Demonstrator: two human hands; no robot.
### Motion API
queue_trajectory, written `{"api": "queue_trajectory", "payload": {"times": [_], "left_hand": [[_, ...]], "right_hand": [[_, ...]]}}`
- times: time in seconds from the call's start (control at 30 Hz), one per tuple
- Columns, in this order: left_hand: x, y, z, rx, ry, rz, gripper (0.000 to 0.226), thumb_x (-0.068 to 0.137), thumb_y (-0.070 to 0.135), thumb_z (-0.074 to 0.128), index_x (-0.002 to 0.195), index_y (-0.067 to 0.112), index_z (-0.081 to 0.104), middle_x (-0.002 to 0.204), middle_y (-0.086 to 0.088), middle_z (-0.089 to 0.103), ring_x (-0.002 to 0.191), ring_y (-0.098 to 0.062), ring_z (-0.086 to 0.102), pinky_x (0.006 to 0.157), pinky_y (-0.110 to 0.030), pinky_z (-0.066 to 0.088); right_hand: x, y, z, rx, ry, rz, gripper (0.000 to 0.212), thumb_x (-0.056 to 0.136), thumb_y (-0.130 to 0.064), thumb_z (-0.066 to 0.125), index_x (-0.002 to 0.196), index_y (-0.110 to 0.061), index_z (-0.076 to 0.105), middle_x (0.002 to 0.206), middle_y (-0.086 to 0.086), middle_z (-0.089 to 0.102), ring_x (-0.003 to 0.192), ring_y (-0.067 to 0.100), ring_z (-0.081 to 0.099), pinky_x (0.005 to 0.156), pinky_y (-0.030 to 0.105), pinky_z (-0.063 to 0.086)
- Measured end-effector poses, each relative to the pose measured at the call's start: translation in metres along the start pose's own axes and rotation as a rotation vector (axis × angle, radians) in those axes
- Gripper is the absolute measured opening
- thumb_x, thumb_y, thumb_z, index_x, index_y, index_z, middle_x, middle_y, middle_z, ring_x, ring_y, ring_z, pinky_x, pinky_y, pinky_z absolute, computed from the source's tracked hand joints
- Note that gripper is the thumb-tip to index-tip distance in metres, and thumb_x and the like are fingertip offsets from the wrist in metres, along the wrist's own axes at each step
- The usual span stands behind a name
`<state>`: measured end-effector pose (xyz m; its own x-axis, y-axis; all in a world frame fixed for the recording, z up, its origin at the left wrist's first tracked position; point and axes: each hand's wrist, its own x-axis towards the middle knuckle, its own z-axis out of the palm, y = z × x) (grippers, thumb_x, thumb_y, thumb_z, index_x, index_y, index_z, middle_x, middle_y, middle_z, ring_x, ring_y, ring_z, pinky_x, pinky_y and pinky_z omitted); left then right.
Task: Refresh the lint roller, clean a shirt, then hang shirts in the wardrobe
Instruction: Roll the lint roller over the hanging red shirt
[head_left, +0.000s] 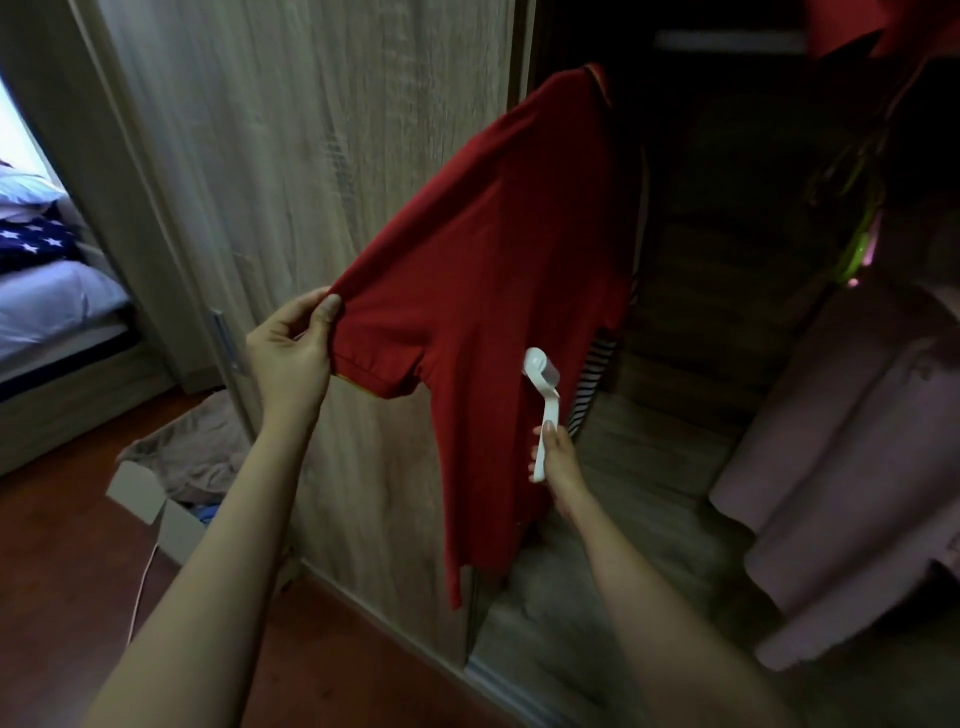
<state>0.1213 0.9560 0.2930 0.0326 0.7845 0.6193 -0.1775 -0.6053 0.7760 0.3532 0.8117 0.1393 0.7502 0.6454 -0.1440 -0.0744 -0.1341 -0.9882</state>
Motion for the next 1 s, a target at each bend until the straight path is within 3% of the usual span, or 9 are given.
{"api": "queue_trajectory", "payload": {"times": [0.23,0.57,0.67,0.8,1.0], "left_hand": [[-0.026,-0.003,0.011,-0.043,-0.063,-0.092,0.015,0.09,0.011,0.065,0.105,0.01,0.067,0.074,0.027,0.07,0.076,0.008,0.064,0.075,-0.013,0.05],[-0.098,-0.017,0.055,-0.106,-0.303,-0.256,0.013,0.087,0.004,0.066,0.097,0.011,0.069,0.075,0.022,0.071,0.076,0.008,0.062,0.075,-0.011,0.049],[-0.12,-0.024,0.072,-0.094,-0.396,-0.314,0.014,0.086,0.008,0.068,0.1,0.006,0.07,0.078,0.015,0.072,0.078,0.0,0.064,0.078,-0.017,0.053],[-0.148,-0.033,0.091,-0.003,-0.466,-0.357,0.011,0.088,0.022,0.068,0.098,0.021,0.071,0.083,0.011,0.07,0.079,-0.002,0.066,0.08,-0.024,0.054],[-0.177,-0.052,0.121,0.0,-0.592,-0.473,0.011,0.093,0.028,0.061,0.092,0.027,0.072,0.083,0.003,0.074,0.087,-0.015,0.071,0.09,-0.045,0.055]], "right_hand": [[-0.028,-0.012,-0.02,0.026,0.121,-0.122,0.03,0.102,-0.035,0.033,0.104,-0.012,0.053,0.071,-0.001,0.047,0.059,0.01,0.045,0.052,0.022,0.04],[-0.082,0.003,-0.078,-0.092,0.345,-0.215,0.027,0.101,-0.033,0.036,0.102,-0.014,0.054,0.069,-0.001,0.049,0.059,0.011,0.047,0.056,0.024,0.04],[-0.096,0.008,-0.095,-0.118,0.399,-0.215,0.026,0.101,-0.033,0.036,0.103,-0.015,0.055,0.071,-0.002,0.053,0.061,0.01,0.05,0.059,0.023,0.042],[-0.115,0.014,-0.115,-0.124,0.429,-0.205,0.023,0.101,-0.031,0.037,0.101,-0.016,0.054,0.073,-0.003,0.053,0.062,0.01,0.05,0.058,0.021,0.041],[-0.148,0.03,-0.144,-0.138,0.56,-0.198,0.021,0.101,-0.026,0.04,0.095,-0.01,0.053,0.069,-0.001,0.053,0.054,0.0,0.049,0.05,0.008,0.038]]}}
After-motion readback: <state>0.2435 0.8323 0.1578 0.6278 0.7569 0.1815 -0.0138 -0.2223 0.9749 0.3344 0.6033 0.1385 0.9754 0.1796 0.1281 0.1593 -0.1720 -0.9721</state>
